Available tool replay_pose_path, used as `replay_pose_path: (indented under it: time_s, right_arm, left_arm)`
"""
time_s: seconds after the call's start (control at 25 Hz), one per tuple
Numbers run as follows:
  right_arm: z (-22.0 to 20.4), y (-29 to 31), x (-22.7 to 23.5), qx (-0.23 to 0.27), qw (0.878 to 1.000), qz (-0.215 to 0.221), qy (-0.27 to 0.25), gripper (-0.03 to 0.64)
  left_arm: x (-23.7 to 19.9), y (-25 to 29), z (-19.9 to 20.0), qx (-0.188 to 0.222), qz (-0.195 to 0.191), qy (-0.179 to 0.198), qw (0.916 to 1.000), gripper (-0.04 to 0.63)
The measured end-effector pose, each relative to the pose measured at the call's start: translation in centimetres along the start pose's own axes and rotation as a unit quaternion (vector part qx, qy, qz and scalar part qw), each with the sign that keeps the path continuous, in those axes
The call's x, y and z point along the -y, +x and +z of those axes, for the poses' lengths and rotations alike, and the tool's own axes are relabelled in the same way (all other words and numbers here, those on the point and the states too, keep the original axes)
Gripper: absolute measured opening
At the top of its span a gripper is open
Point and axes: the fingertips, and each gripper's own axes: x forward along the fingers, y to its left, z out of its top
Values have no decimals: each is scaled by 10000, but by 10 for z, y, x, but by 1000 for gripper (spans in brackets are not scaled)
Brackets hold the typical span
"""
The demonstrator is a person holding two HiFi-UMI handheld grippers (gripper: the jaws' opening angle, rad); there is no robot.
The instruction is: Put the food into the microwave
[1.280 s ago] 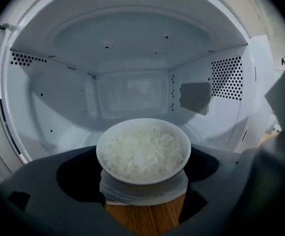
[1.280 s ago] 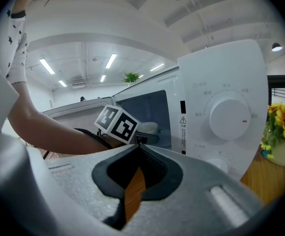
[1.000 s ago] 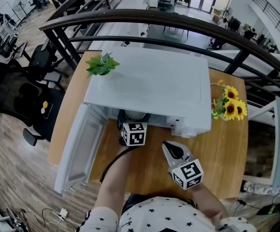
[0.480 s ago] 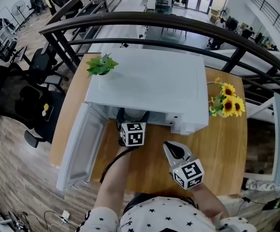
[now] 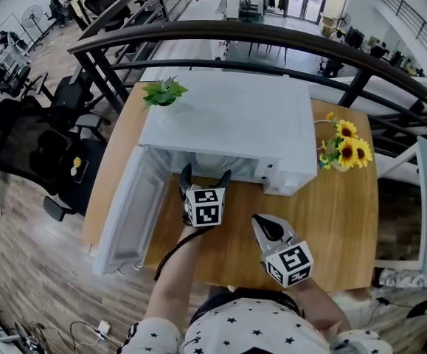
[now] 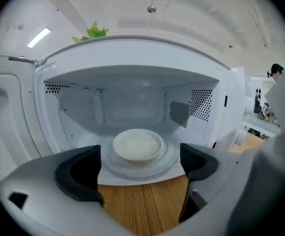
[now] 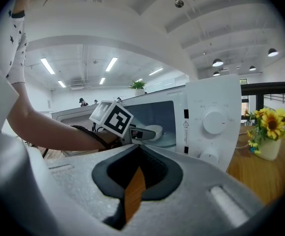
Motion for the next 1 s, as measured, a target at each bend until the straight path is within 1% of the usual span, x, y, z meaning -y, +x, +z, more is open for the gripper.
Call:
replay_pose_path:
  time_s: [0.2, 0.32, 0.48, 0.6, 0.64, 0.68, 0.72, 0.8, 1.0]
  right_arm:
    - [-5, -15, -19, 59, 10000, -36, -2, 5]
    - [-8, -24, -30, 81, 9999, -83, -16, 5]
    - [-13, -36, -46, 128, 9998, -144, -6, 5]
    - [-15, -44, -59, 176, 9997, -173, -13, 6]
    - [-15, -47, -64, 193, 9997, -179, -19, 5]
    - [-16, -50, -69, 211, 9996, -187, -26, 5]
    - [-16, -54, -73, 231, 9995, -197, -31, 5]
    - [-18, -61, -81, 272, 9994, -225, -36, 5]
    - [-24, -80, -101, 352, 9989, -319, -59, 5]
  left_arm:
    - [6, -31, -7, 103, -99, -175, 9997, 479]
    - [10, -55, -8, 223, -134, -243, 9994, 479]
    - [15, -88, -10, 435, -304, -438, 9976, 479]
    - [18, -112, -11, 561, -376, -504, 9964, 473]
    - [18, -121, -12, 604, -365, -514, 9962, 457]
    - [17, -129, -13, 651, -334, -536, 9959, 416]
    - [17, -137, -14, 701, -292, -574, 9955, 358]
    - [17, -153, -16, 781, -233, -665, 9945, 296]
    - [23, -194, -26, 911, -265, -751, 9927, 228]
